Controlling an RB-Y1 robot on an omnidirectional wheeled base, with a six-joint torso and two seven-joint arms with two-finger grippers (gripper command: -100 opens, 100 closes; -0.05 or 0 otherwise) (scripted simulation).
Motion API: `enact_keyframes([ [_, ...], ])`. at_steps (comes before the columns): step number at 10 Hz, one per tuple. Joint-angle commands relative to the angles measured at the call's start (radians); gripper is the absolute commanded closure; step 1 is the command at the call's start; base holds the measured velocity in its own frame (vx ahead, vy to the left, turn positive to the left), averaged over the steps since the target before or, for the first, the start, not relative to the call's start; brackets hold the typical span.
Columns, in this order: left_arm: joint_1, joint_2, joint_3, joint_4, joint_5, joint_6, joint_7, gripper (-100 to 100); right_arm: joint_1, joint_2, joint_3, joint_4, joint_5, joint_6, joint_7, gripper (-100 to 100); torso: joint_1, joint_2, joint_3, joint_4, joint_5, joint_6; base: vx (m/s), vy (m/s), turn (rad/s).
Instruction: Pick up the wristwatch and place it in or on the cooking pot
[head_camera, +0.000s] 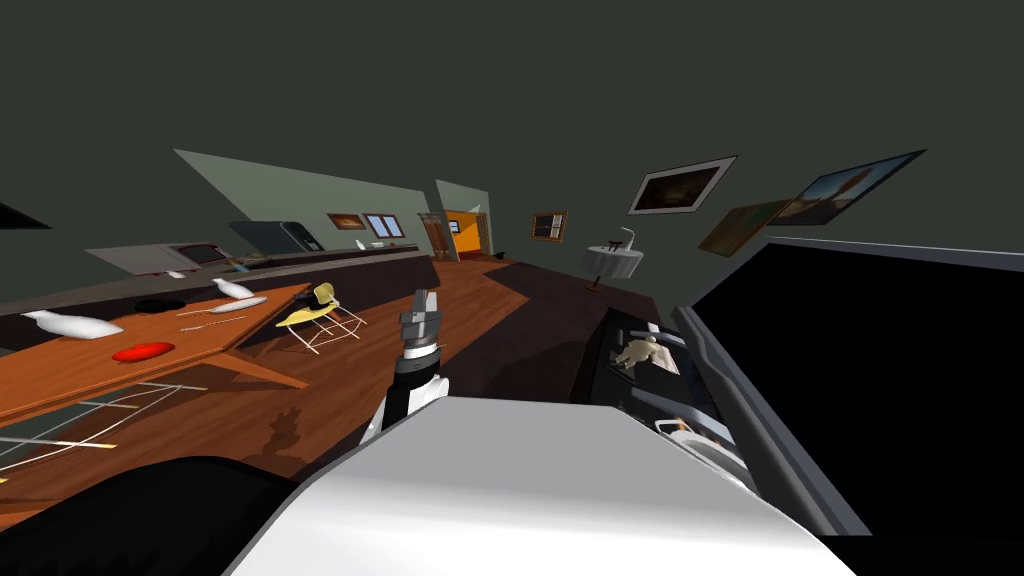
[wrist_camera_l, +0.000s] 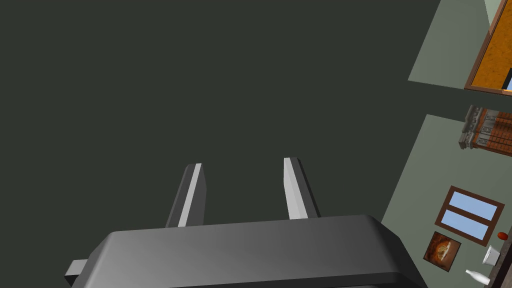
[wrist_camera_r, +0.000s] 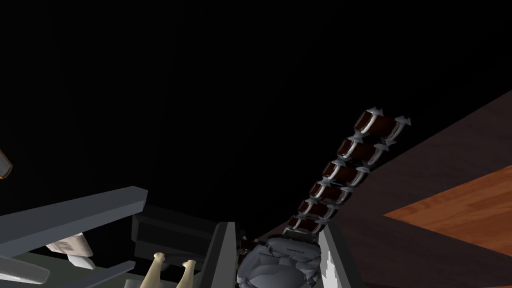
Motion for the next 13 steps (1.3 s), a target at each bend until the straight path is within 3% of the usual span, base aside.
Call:
enact_keyframes([
  [1, 0.0, 0.0, 0.0, 0.0, 0.0, 0.0, 0.0, 0, -0.006, -0.035, 0.003, -0.041, 0.002, 0.008, -0.007, 100, 0.0, 0.0, 0.0, 0.0, 0.0, 0.0, -0.113, -0.008, 0.006],
  [7, 0.0, 0.0, 0.0, 0.0, 0.0, 0.0, 0.0, 0, -0.004, -0.183, 0.015, -0.233, 0.009, 0.068, -0.044, 100, 0.0, 0.001, 0.0, 0.0, 0.001, 0.001, -0.122, -0.02, 0.005],
  [13, 0.0, 0.0, 0.0, 0.0, 0.0, 0.0, 0.0, 0, 0.032, -0.34, 0.021, -0.385, 0.005, 0.122, -0.096, 100, -0.001, 0.001, 0.001, 0.0, 0.0, 0.002, -0.126, -0.05, -0.004],
])
